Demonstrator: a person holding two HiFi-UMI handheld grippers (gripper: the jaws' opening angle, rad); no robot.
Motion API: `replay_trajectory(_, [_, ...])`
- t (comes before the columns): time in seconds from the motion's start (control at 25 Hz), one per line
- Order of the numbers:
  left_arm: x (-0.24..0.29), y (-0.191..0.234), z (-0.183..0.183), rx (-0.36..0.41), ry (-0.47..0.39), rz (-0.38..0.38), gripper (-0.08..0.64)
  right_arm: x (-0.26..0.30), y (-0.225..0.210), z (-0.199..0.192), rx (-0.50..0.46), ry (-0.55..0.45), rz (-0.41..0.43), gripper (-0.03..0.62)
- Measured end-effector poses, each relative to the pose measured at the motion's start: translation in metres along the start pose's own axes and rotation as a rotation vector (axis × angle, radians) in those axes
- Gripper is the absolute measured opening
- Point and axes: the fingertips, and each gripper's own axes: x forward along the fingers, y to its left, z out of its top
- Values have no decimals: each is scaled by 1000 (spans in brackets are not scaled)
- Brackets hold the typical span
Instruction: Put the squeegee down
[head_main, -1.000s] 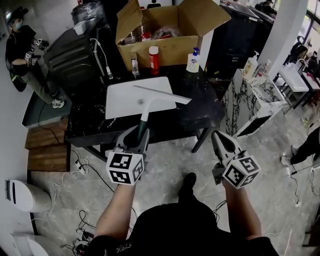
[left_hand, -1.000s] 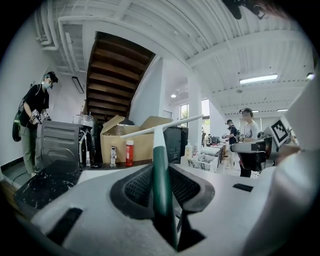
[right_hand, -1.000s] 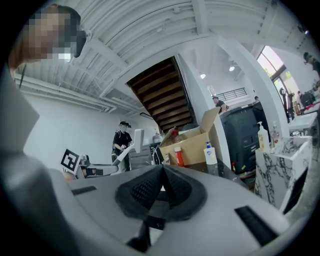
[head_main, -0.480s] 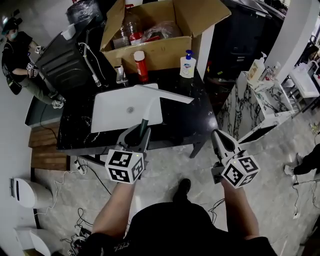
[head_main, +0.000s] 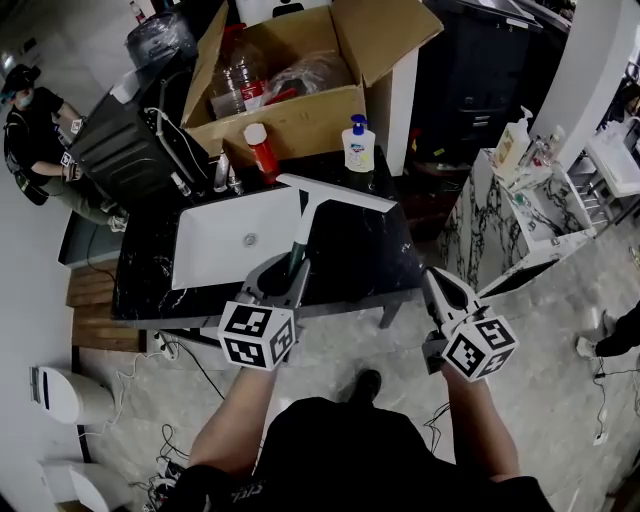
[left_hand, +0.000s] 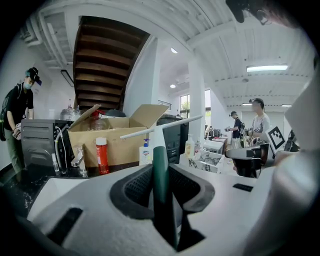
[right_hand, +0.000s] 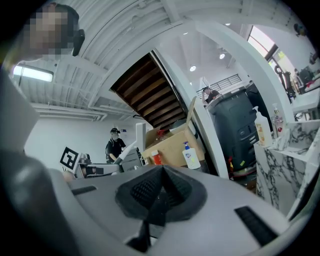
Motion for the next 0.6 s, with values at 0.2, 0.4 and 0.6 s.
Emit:
replay_trajectory(0.2, [15,-4,-6,-12,16,-20,104,-1,-6,-7,19,14,-9,6])
replay_trajectory(0.4, [28,-7,-6,-10,8,-70,104,-6,-10,-13,31,21,-58,6])
replay_trajectory(0.6, [34,3,-4,-19,-7,-121,104,-2,-3,-10,24,12,-112,6])
